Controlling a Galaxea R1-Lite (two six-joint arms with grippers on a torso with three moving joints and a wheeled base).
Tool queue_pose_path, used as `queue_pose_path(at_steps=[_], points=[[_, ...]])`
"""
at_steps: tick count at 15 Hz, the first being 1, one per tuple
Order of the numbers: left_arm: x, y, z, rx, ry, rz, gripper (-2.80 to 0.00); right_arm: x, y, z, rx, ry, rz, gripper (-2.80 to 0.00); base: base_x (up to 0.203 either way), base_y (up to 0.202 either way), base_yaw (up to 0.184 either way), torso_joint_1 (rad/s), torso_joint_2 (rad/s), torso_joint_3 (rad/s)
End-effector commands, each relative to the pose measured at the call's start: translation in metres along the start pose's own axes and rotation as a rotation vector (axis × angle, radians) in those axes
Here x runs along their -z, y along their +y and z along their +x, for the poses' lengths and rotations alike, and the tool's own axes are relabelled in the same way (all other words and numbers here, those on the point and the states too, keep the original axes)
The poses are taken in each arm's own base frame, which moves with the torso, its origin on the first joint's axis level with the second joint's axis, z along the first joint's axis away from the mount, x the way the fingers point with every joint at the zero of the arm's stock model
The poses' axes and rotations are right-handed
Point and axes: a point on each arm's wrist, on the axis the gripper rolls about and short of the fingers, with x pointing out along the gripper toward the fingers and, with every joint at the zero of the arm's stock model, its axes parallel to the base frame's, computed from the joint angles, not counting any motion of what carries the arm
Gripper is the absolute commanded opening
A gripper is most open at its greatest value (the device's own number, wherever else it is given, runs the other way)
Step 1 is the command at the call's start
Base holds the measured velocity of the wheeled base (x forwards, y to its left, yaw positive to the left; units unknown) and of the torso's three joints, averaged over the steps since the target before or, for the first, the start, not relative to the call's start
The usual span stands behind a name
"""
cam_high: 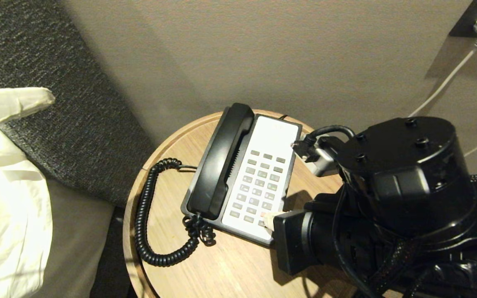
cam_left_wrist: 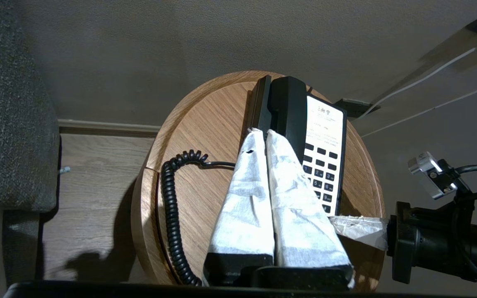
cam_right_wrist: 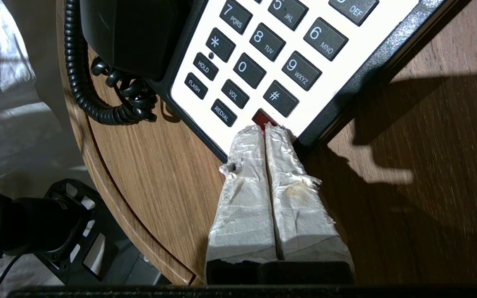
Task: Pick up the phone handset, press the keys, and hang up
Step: End the call using the dial pad
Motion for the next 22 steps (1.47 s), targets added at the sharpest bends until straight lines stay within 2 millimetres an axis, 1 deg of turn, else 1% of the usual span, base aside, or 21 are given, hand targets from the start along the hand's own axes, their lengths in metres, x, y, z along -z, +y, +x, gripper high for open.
queue_pose_path(at_steps=[1,5,8,22], points=[[0.000,0.000,0.000,-0.002,0.002,-0.003,-2.80,-0.001,0.001,-0.001,-0.005,-0.004,0.007,-2.80,0.000,0.000,0.000,0.000,0.00,0.000],[0.003,0.001,0.000,-0.002,0.008,-0.001,-2.80,-0.001,-0.001,-0.006,-0.013,0.001,0.012,-2.80,0.000,0.000,0.000,0.000,0.00,0.000],[0.003,0.001,0.000,-0.003,0.009,0.000,-2.80,0.000,0.000,-0.002,-0.007,0.009,0.007,-2.80,0.000,0.000,0.000,0.000,0.00,0.000],[0.006,0.003,-0.002,-0.002,0.012,0.000,-2.80,0.005,0.000,0.006,0.005,0.033,-0.002,-2.80,0.000,0.000,0.000,0.000,0.00,0.000]])
